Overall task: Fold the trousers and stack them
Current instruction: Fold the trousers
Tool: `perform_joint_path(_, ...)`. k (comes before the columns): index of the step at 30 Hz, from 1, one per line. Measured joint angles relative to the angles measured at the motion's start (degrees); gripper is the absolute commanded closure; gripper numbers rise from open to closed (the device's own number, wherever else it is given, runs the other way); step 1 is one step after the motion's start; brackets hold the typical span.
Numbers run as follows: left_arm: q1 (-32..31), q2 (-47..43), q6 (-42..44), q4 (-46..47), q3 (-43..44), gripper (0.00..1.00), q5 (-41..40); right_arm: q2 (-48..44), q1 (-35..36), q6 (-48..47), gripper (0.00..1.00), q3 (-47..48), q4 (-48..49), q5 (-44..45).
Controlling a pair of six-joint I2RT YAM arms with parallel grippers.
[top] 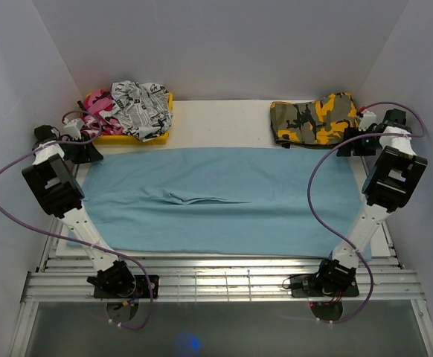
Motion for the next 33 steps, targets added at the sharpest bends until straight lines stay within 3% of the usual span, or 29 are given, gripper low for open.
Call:
perform_joint_path(6,-0.07,2.14,0.04,1.84,0.87,0.42,-1.11,0.74,0.44,-0.74,0.18,0.0,1.99,-0.31)
perform_joint_path(11,-0.04,1.99,0.35,4.11,0.42,0.36,-2.14,1.81,0.42,-0.83,0.15,0.85,2.45,-0.46)
perform_joint_path(16,-0.04,1.79,1.09,5.31,-0.2,0.35,-3.56,2.32,0.42,-0.81,0.02,1.33,2.82,-0.81)
perform_joint_path(26,-0.04,2.34,1.33,5.22,2.93,0.36,-4.24,3.21,0.55,-0.44,0.02,2.36,4.17,-1.73)
perform_joint_path(33,-0.11,3.43,1.05,5.16,2.93,0.37,-4.52,6.12,1.62,-0.26,0.12,3.43,5.38,-2.45)
